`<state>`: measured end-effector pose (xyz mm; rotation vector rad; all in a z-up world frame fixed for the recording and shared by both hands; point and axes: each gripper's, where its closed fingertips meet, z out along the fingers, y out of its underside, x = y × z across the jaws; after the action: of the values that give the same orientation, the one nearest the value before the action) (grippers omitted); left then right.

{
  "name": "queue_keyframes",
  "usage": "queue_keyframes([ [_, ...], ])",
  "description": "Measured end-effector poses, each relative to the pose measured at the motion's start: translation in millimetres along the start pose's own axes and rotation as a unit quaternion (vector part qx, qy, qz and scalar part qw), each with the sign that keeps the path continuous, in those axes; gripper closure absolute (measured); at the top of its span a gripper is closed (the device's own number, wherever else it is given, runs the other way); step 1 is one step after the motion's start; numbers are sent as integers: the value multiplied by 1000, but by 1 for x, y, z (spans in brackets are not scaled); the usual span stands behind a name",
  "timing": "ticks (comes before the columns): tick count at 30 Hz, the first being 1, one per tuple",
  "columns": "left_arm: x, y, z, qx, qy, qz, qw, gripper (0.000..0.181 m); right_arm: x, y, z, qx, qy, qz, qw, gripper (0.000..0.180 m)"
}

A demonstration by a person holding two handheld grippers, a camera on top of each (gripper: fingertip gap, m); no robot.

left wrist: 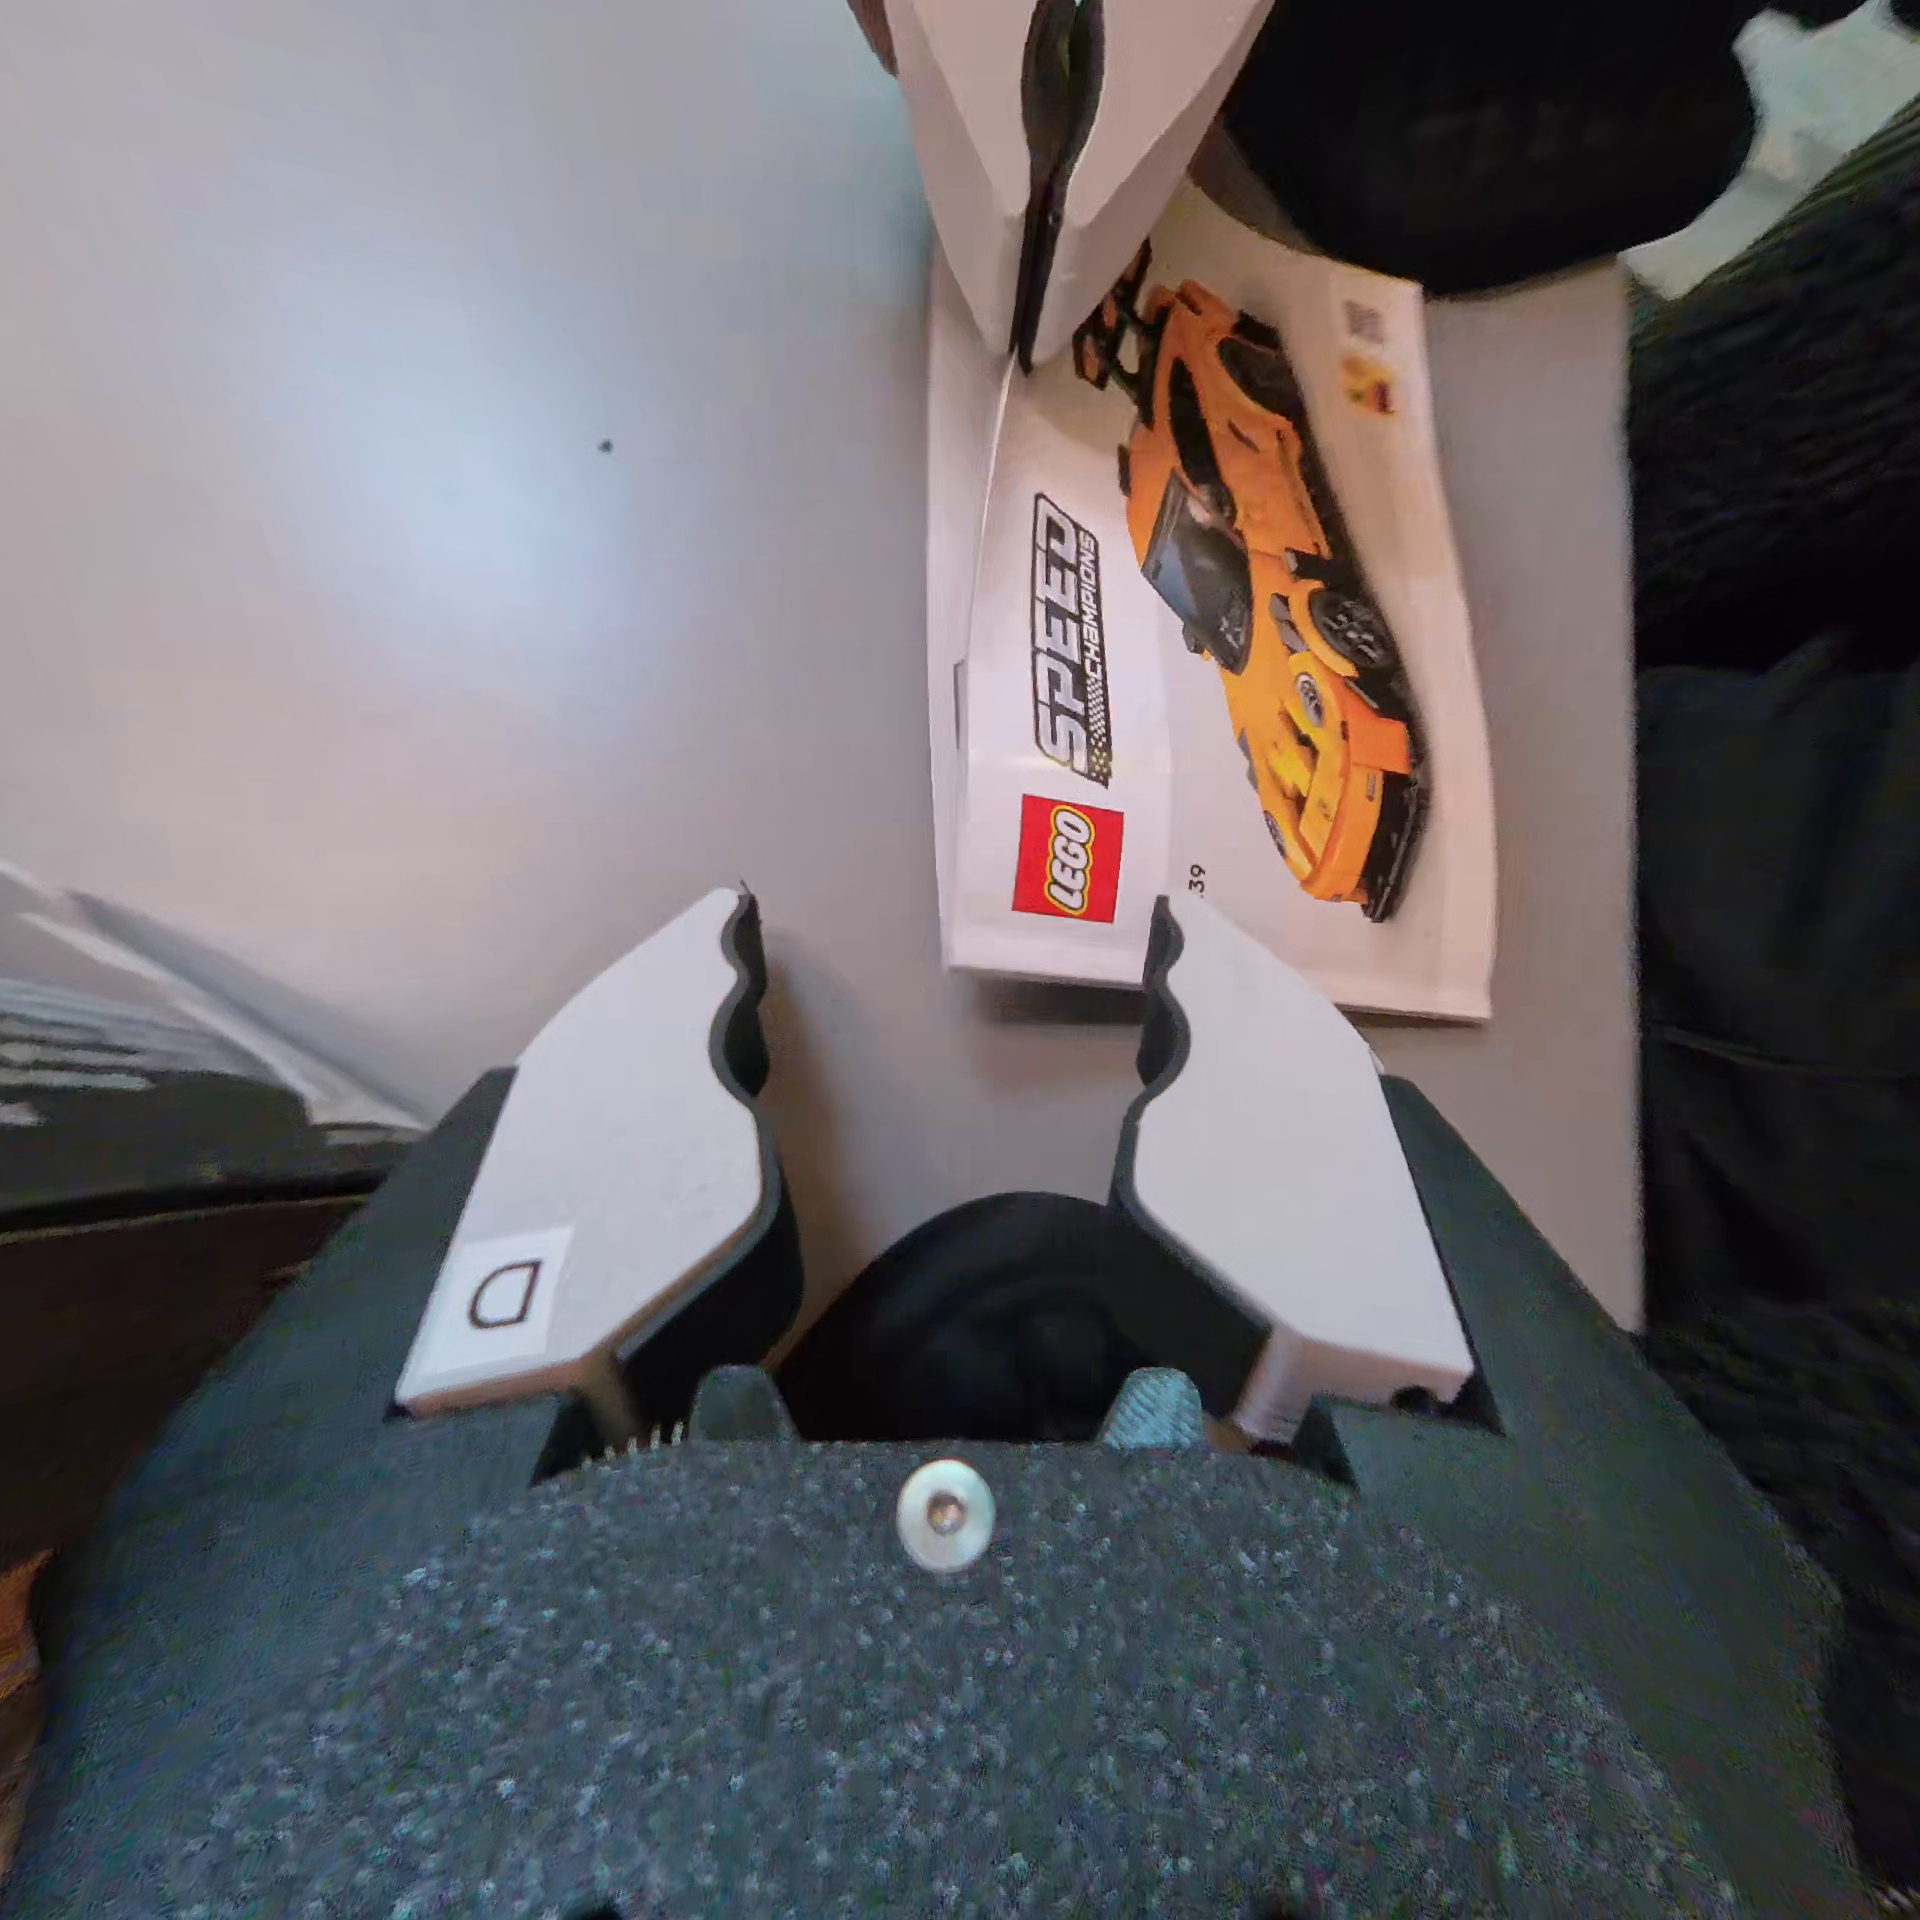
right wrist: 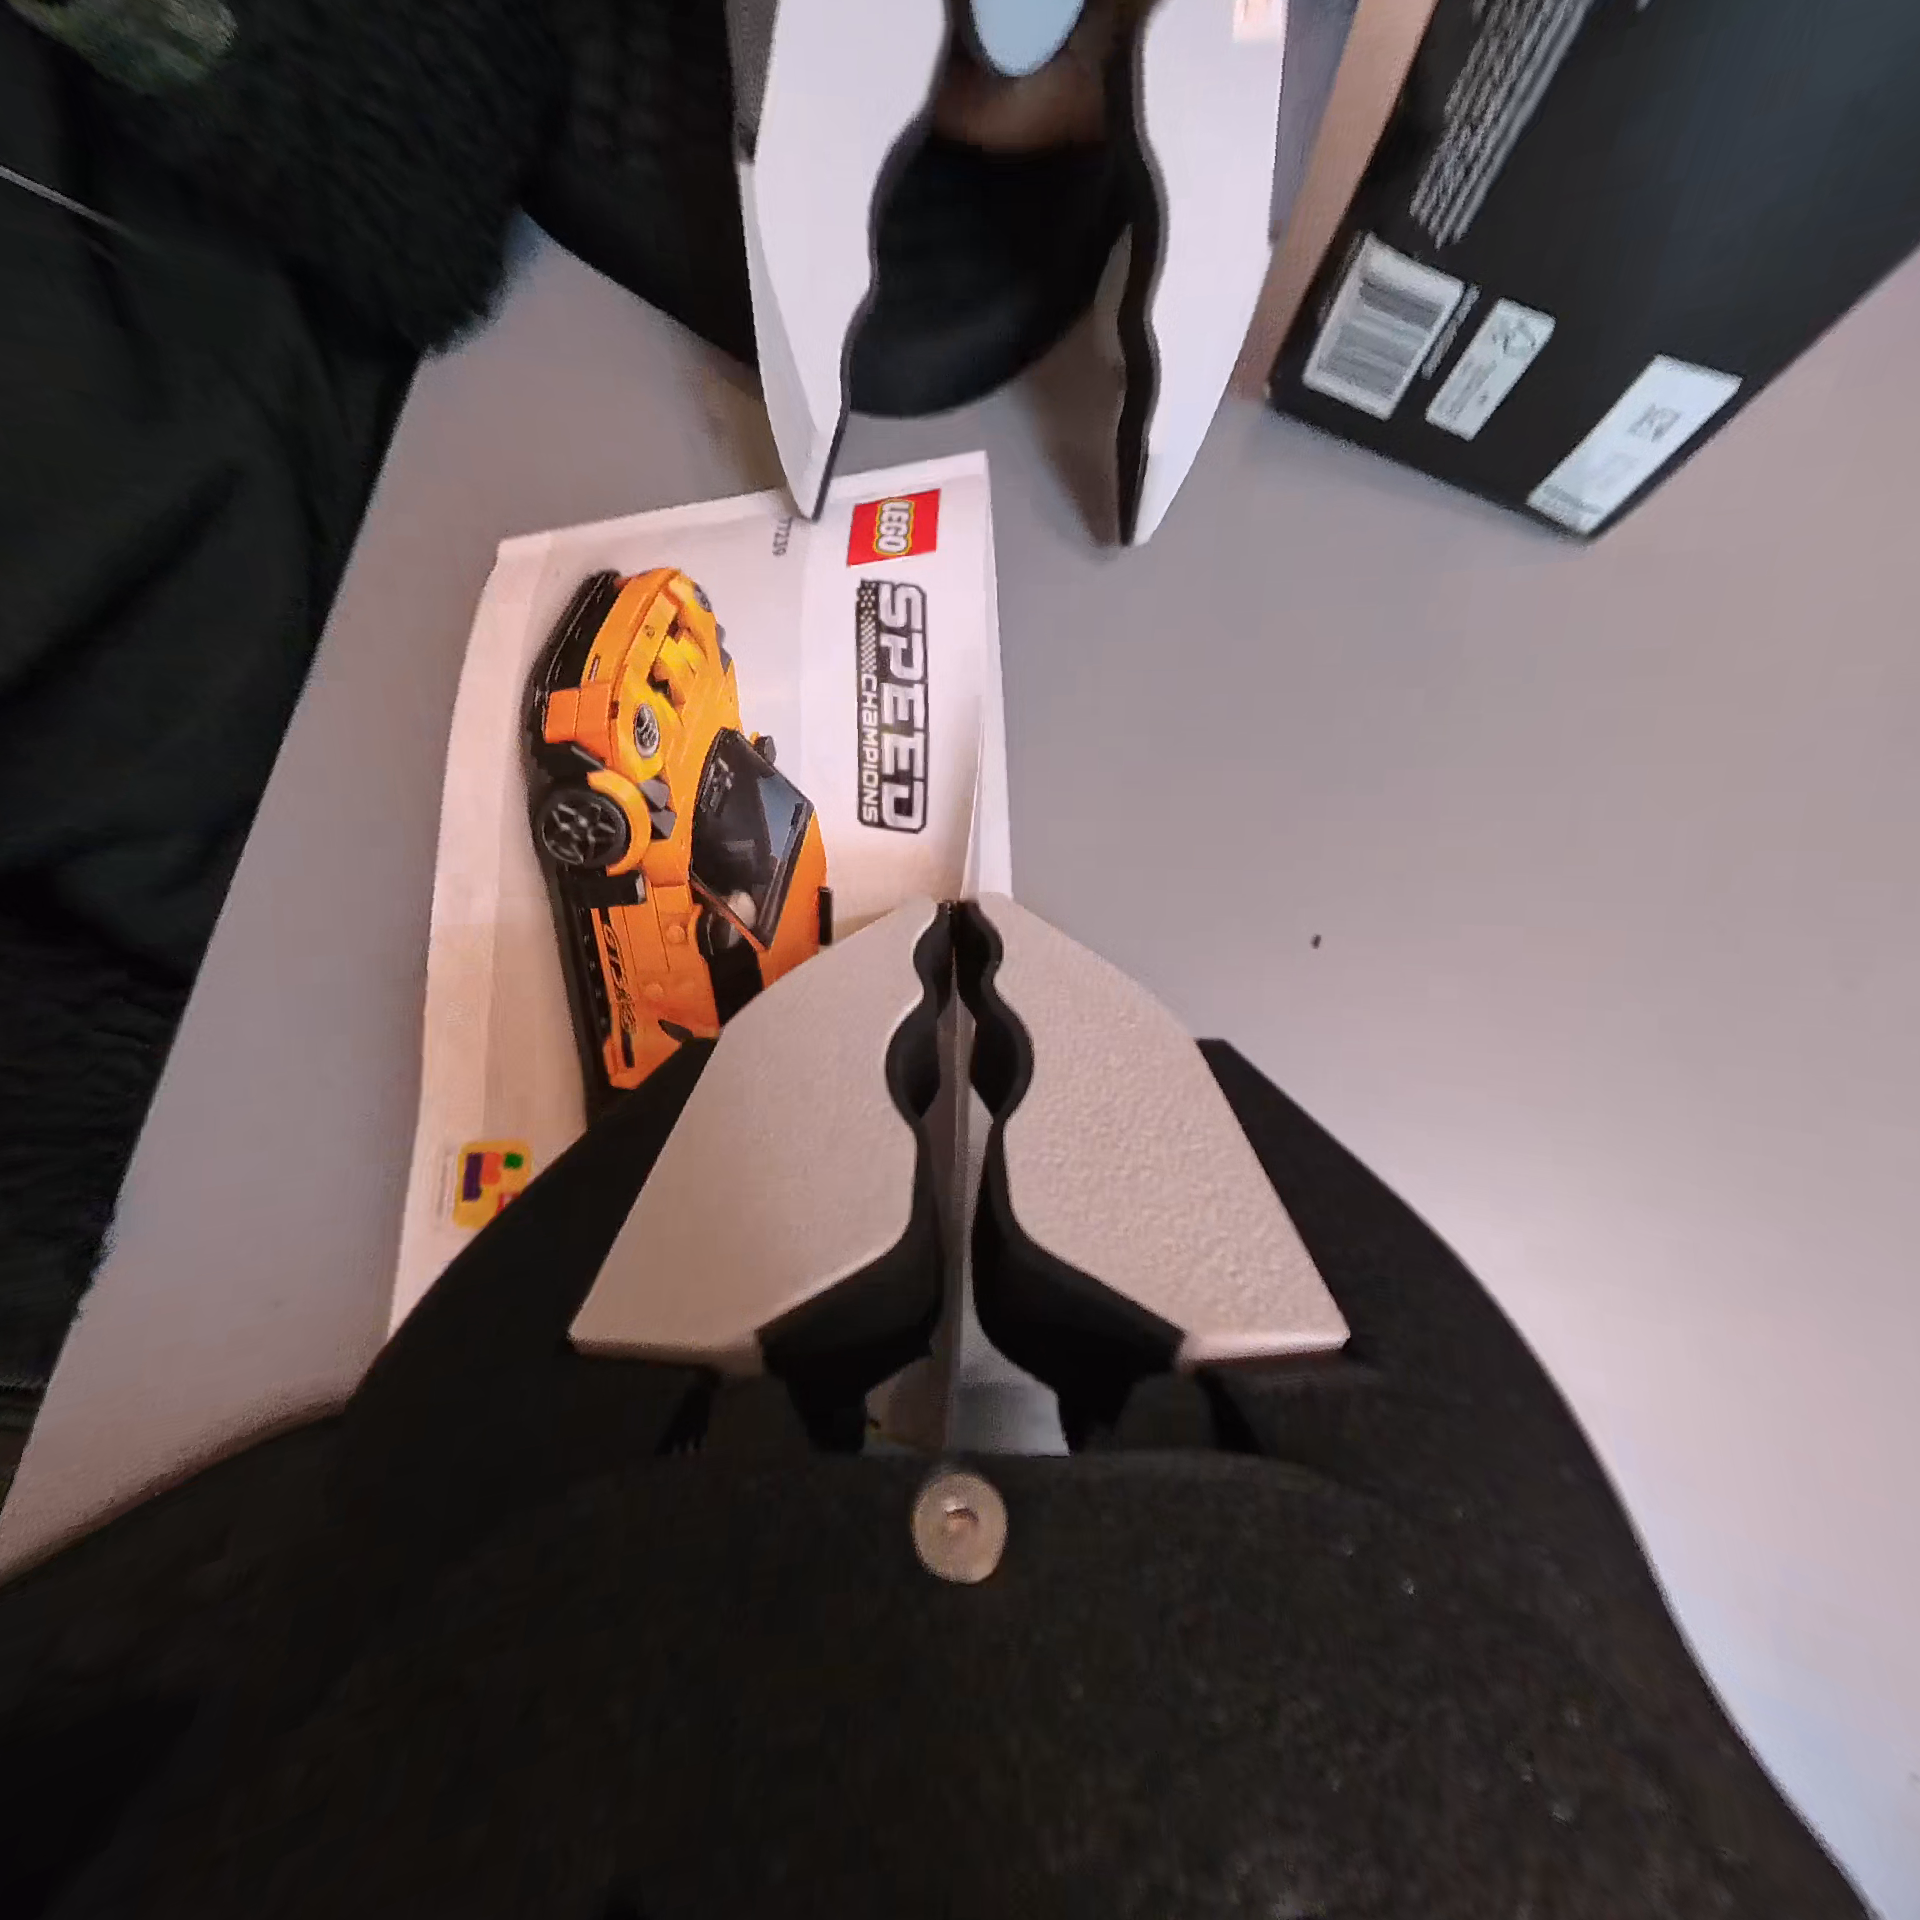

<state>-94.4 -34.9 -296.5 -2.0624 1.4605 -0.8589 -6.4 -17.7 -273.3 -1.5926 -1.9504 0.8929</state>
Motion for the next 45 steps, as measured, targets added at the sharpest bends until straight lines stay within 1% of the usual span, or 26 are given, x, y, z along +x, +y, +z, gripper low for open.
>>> queue_keyframes([
  [2, 14, -2, -1, 6, 54, -29, 998, 113, -7, -10, -6, 20, 13, -12, 1000, 180],
  [4, 33, -7, -3, 16, 121, -61, 991, 118, -11, -18, -12, 37, 33, -22, 999, 180],
  [6, 46, -9, -3, 12, 169, -84, 982, 124, -14, -25, -17, 51, 52, -30, 997, 180],
  [7, 52, -12, -3, 16, 187, -90, 978, 133, -16, -27, -20, 57, 59, -33, 996, 180],
  [8, 55, -18, -5, 32, 199, -92, 975, 152, -18, -29, -22, 60, 66, -37, 995, 180],
  [9, 57, -26, -8, 53, 211, -95, 971, 160, -19, -30, -25, 62, 74, -40, 995, 180],
  [10, 58, -31, -11, 68, 219, -97, 968, 167, -19, -32, -29, 67, 85, -41, 993, 180],
  [11, 56, -37, -13, 84, 212, -93, 969, 173, -18, -35, -34, 78, 96, -40, 992, 179],
  [12, 53, -40, -15, 94, 194, -80, 973, 176, -16, -39, -40, 92, 110, -36, 989, 179],
  [13, 52, -43, -18, 100, 180, -57, 977, 176, -11, -40, -48, 101, 133, -30, 986, 174],
  [14, 50, -44, -20, 104, 158, -31, 981, 176, -7, -41, -58, 109, 157, -23, 981, 156],
  [15, 48, -45, -23, 106, 135, -9, 985, 176, -5, -41, -68, 121, 168, -9, 978, 142],
  [17, 46, -48, -29, 118, 101, 24, 988, 176, -6, -36, -85, 144, 166, 31, 975, 111],
  [18, 45, -49, -32, 125, 88, 41, 987, 176, -9, -29, -90, 146, 164, 47, 975, 101],
  [20, 46, -50, -37, 134, 71, 73, 986, 176, -14, -11, -90, 142, 151, 77, 975, 89],
  [22, 49, -50, -39, 139, 60, 103, 983, 176, -16, 5, -83, 153, 127, 109, 974, 88],
  [24, 52, -52, -40, 146, 60, 121, 980, 177, -18, 14, -70, 156, 97, 128, 975, 90],
  [25, 52, -53, -40, 149, 59, 125, 979, 177, -23, 12, -63, 162, 74, 127, 976, 97],
  [26, 53, -55, -40, 154, 59, 128, 978, 177, -28, 9, -56, 167, 51, 120, 977, 109],
  [27, 53, -56, -41, 160, 54, 133, 977, 177, -34, 5, -52, 167, 30, 103, 980, 133],
  [28, 51, -56, -42, 161, 47, 138, 976, 177, -40, 2, -50, 167, 17, 80, 983, 167],
  [29, 48, -55, -44, 162, 36, 137, 977, 177, -41, -2, -52, 170, 21, 67, 983, 176],
  [33, 43, -60, -52, 188, 36, 115, 975, 177, -38, -17, -64, 173, 43, 60, 982, 176],
  [40, 39, -67, -62, 219, 25, 107, 970, 176, -37, -41, -82, 184, 69, 51, 979, 176],
  [43, 38, -70, -67, 233, 18, 109, 966, 173, -36, -54, -91, 211, 73, 47, 974, 176],
  [45, 41, -76, -75, 265, 24, 105, 958, 167, -36, -69, -101, 252, 74, 44, 964, 176],
])
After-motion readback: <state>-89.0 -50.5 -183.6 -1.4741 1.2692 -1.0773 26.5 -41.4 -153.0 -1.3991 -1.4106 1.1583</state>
